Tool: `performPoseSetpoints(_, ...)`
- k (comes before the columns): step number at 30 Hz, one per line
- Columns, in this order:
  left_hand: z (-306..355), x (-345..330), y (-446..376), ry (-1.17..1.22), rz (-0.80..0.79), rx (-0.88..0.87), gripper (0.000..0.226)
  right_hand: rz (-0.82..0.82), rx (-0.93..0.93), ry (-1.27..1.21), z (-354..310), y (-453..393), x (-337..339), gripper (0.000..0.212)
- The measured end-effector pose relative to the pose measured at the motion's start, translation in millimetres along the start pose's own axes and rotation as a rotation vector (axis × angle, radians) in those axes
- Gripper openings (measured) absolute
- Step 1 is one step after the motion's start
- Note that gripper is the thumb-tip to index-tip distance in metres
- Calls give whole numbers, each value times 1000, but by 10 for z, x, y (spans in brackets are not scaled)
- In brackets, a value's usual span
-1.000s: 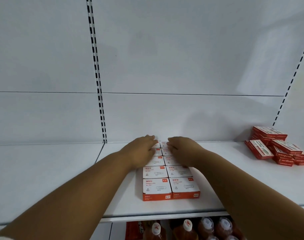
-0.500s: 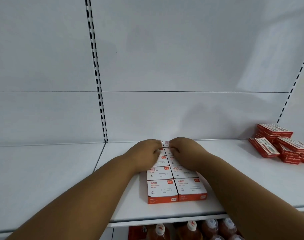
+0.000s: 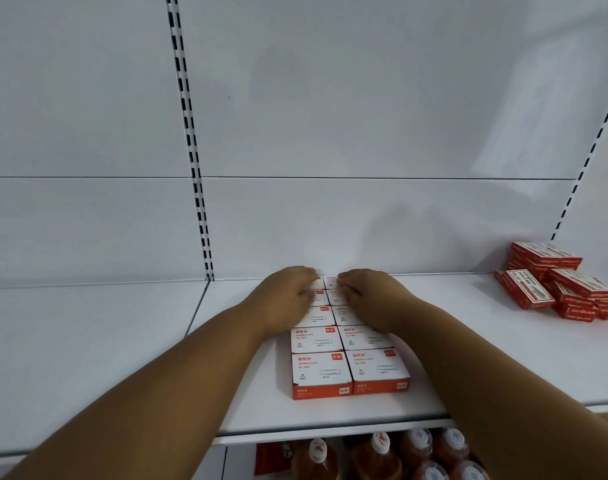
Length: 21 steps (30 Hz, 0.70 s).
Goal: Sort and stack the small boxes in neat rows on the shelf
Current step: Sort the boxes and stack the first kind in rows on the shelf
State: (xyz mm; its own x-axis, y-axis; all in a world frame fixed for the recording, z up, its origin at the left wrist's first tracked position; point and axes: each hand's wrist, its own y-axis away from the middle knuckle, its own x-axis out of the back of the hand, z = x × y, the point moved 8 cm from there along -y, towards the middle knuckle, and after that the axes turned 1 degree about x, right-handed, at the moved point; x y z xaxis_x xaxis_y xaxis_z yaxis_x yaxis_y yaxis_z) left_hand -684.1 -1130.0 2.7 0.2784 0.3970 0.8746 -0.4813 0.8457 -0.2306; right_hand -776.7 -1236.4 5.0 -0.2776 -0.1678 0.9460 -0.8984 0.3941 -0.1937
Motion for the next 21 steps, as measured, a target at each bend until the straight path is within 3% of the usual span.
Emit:
performPoseSetpoints(4,-333,322,71,-64,272,266,26,139,-180,-191,298,23,130,29)
performPoseSetpoints(8,-431,182,102,-171,125,384,30,86,-341,-131,538,3,25,32)
performPoseSetpoints(14,-402,67,-62,-230,3,381,27,-39,-334,-22,498,-138,-64,37)
performPoseSetpoints(21,-434,19,-111,-254,4,398,29,-124,-303,52,521,-255,-137,35)
